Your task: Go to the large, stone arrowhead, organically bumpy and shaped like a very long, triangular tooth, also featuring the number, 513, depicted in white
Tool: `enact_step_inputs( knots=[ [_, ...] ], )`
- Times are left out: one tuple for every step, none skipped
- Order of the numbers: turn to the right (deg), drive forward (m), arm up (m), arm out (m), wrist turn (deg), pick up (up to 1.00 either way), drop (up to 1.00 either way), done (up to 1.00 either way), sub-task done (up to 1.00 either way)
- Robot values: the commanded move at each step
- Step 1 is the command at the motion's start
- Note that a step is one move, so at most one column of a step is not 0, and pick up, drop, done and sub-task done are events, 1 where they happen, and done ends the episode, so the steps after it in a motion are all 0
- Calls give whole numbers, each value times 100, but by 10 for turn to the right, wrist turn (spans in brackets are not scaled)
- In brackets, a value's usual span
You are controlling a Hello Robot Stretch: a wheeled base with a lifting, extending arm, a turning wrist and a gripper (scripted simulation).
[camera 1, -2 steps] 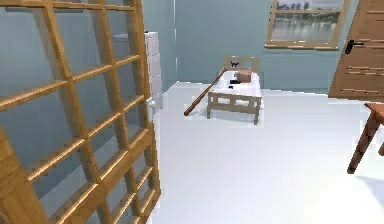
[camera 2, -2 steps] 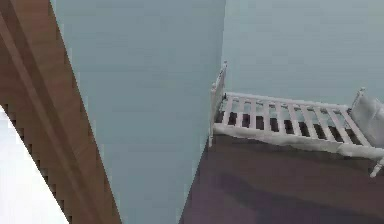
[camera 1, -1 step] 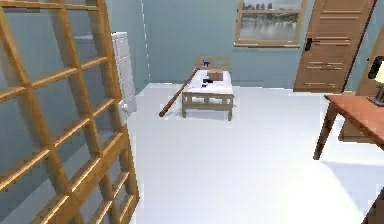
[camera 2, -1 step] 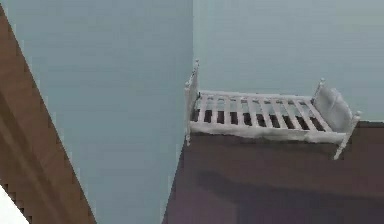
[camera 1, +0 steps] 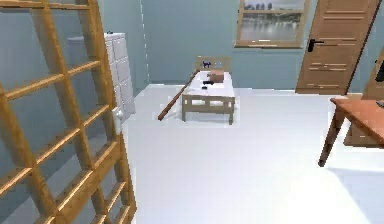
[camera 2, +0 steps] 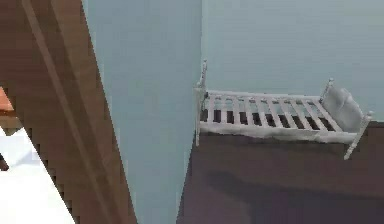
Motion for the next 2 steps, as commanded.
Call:
enact_step_inputs(
  knots=[
    [60,0,0,0,0,0,0,0,0],
    [0,30,0,0,0,0,0,0,0]
  ],
)
